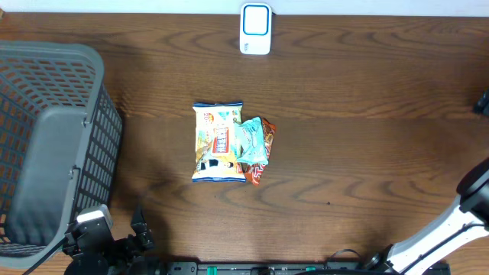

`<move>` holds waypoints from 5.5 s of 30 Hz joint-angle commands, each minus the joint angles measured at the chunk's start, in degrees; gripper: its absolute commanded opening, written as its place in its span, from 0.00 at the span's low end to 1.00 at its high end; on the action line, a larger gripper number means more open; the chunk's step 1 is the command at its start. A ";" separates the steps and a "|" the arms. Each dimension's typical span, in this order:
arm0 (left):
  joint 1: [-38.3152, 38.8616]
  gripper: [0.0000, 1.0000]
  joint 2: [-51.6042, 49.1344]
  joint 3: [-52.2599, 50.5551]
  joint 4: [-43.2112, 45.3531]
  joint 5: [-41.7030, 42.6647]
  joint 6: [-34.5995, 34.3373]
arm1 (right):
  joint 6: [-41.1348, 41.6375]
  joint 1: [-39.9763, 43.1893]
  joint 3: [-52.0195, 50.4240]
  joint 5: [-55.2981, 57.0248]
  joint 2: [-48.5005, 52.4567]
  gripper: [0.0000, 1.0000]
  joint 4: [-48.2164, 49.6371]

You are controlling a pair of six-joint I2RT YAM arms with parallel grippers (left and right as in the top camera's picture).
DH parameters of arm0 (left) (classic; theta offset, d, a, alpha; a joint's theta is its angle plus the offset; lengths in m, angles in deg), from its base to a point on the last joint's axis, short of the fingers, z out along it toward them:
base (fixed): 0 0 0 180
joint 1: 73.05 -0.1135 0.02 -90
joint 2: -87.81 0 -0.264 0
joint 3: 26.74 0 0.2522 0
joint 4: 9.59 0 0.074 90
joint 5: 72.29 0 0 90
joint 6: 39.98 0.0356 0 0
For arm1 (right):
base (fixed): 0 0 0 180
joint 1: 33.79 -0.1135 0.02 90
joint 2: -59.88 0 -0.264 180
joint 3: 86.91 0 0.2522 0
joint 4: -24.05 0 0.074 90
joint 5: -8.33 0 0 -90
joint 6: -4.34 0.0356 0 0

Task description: Scan the item barcode

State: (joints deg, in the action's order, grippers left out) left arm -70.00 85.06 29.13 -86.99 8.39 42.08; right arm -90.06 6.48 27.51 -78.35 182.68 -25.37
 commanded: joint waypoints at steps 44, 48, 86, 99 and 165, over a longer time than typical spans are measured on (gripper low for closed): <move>-0.20 0.98 0.11 0.26 0.11 -0.15 -0.52 | 9.90 -58.75 0.74 -16.94 -22.36 0.99 -28.20; -0.20 0.98 0.11 0.26 0.11 -0.15 -0.52 | 9.90 -58.75 0.74 -16.96 -17.79 0.99 -31.61; -0.20 0.98 0.11 0.26 0.11 -0.15 -0.52 | 44.02 -91.14 -0.96 25.86 -1.57 0.86 -21.53; -0.20 0.98 0.11 0.26 0.11 -0.15 -0.52 | 47.67 -90.62 -0.96 28.76 12.28 0.60 -21.70; -0.20 0.98 0.11 0.26 0.11 -0.15 -0.52 | -14.47 -63.30 9.79 -77.33 2.73 0.01 -56.83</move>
State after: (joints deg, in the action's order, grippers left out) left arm -70.00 85.06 29.11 -87.01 8.39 42.10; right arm -100.45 -58.00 37.26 -135.16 186.79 -80.69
